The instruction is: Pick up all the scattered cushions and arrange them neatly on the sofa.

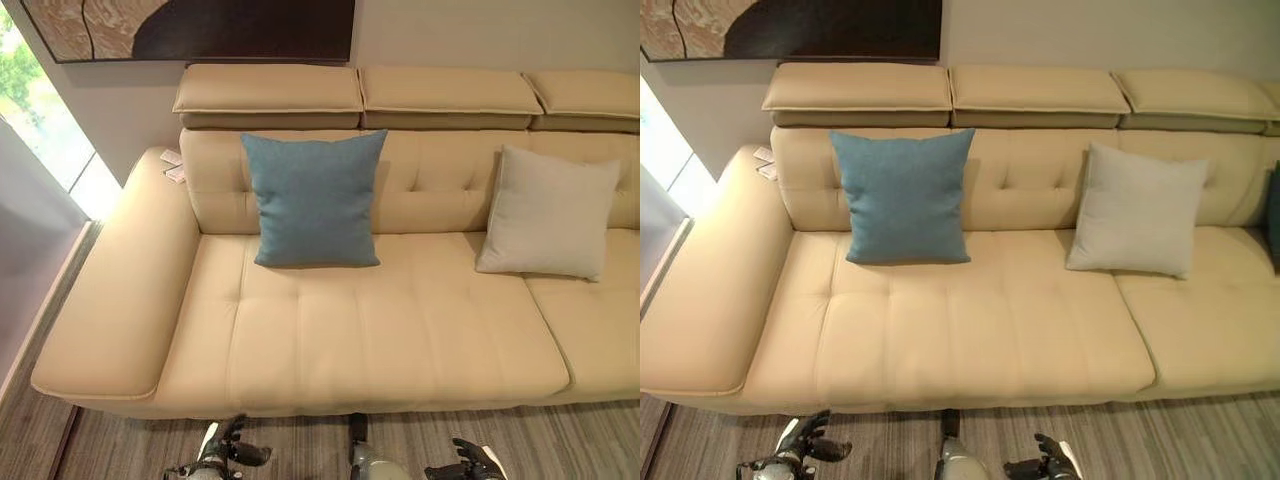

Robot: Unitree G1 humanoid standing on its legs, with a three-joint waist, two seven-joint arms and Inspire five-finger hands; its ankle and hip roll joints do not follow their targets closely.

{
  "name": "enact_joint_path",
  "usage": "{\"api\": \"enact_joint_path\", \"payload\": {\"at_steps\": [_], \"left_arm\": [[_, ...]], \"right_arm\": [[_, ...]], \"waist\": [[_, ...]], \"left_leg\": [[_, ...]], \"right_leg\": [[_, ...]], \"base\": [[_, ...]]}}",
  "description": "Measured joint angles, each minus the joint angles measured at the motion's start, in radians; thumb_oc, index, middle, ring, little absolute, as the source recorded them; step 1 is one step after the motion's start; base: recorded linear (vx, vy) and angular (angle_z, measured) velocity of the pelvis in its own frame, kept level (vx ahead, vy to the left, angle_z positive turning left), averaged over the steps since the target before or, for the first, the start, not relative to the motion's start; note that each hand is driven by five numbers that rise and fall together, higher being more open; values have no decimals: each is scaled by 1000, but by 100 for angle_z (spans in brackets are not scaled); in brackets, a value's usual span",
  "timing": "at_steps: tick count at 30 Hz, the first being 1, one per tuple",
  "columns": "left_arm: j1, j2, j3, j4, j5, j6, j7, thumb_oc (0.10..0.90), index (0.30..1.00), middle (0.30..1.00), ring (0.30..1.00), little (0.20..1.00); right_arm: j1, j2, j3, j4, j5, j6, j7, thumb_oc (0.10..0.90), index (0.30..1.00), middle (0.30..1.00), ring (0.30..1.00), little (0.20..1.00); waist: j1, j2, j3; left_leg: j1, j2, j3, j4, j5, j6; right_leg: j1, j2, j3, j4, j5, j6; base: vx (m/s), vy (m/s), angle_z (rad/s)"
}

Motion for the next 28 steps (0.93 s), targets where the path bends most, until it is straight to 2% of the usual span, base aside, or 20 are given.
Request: {"api": "enact_joint_path", "payload": {"at_steps": [2,3,4,5,7,8,9,10,11,12,14,19,25,28], "left_arm": [[5,36,-1,3,11,2,1,800,900,900,900,900],[17,57,2,4,11,8,3,800,900,900,900,900],[18,63,2,2,11,9,4,800,900,900,900,900],[17,67,12,-3,12,9,6,800,900,900,900,900],[23,79,22,7,14,12,7,800,900,900,900,900],[36,82,22,18,19,12,10,800,900,900,900,900],[38,90,21,26,21,12,10,800,900,900,900,900],[33,84,21,50,31,14,10,800,900,900,900,900],[31,74,22,67,35,14,6,800,900,900,900,900],[33,57,23,73,41,13,7,800,900,900,900,900],[21,37,22,75,41,13,5,800,900,900,900,900],[-4,10,21,74,41,13,4,800,900,900,900,900],[-3,7,21,75,41,13,4,800,900,900,900,900],[-1,7,21,75,41,14,4,800,900,900,900,900]], "right_arm": [[2,23,4,5,-4,9,1,800,900,900,900,900],[-1,31,21,11,-4,13,1,800,900,900,900,900],[-7,32,27,15,-4,14,2,800,900,900,900,900],[-16,30,38,19,-4,14,2,800,900,900,900,900],[-18,25,39,29,-4,13,2,800,900,900,900,900],[-11,22,38,32,-4,14,2,800,900,900,900,900],[-6,22,38,30,-4,12,1,800,900,900,900,900],[-34,19,37,35,-4,13,0,800,900,900,900,900],[-49,14,37,33,-4,12,-2,800,900,900,900,900],[-65,9,39,27,-4,7,-2,800,900,900,900,900],[-87,6,39,28,-4,6,-2,800,900,900,900,900],[-84,0,39,34,-5,9,-2,800,900,900,900,900],[-35,-2,39,43,-8,16,-2,800,900,900,900,900],[-33,-1,42,69,-8,16,-2,800,900,900,900,900]], "waist": [[2,-24,15],[18,-20,17],[26,-5,24],[29,34,30],[52,35,29],[69,28,17],[78,2,9],[78,-3,16],[75,9,18],[80,16,13],[80,21,8],[78,30,-26],[77,53,-41],[77,54,-42]], "left_leg": [[-5,-21,4,8,18,8],[-20,-11,11,2,39,18],[-28,8,20,-2,47,16],[-35,60,9,-10,58,11],[-44,81,10,-11,67,2],[-36,91,2,-20,73,-10],[-36,81,-1,-20,70,-16],[-37,84,-6,-16,78,-38],[-40,95,-10,-13,81,-43],[-45,113,-6,-5,83,-47],[-52,127,-5,-2,83,-49],[-48,136,-5,-12,85,-73],[-15,127,7,-35,90,-79],[-9,126,7,-35,90,-79]], "right_leg": [[-16,-14,36,31,-24,29],[-47,-8,64,84,-72,52],[-94,9,70,189,-101,15],[-144,55,60,366,-130,-2],[-138,71,61,500,-194,8],[-72,76,55,521,-251,4],[-12,72,58,443,-250,1],[51,97,63,321,-233,-129],[80,117,60,263,-201,-126],[107,141,64,192,-163,-140],[142,163,63,107,-127,-138],[212,182,64,-48,-44,-135],[228,174,80,-51,-34,-135],[235,171,80,-51,-34,-134]], "base": [[-302,104,-1],[-252,85,-1],[-202,54,-1],[-125,8,4],[-88,-32,7],[-21,-73,3],[-9,-45,-2],[-40,-97,-3],[-35,-80,-18],[-41,-105,-16],[-16,-64,-12],[-12,-51,-2],[5,-39,-7],[0,0,0]]}}
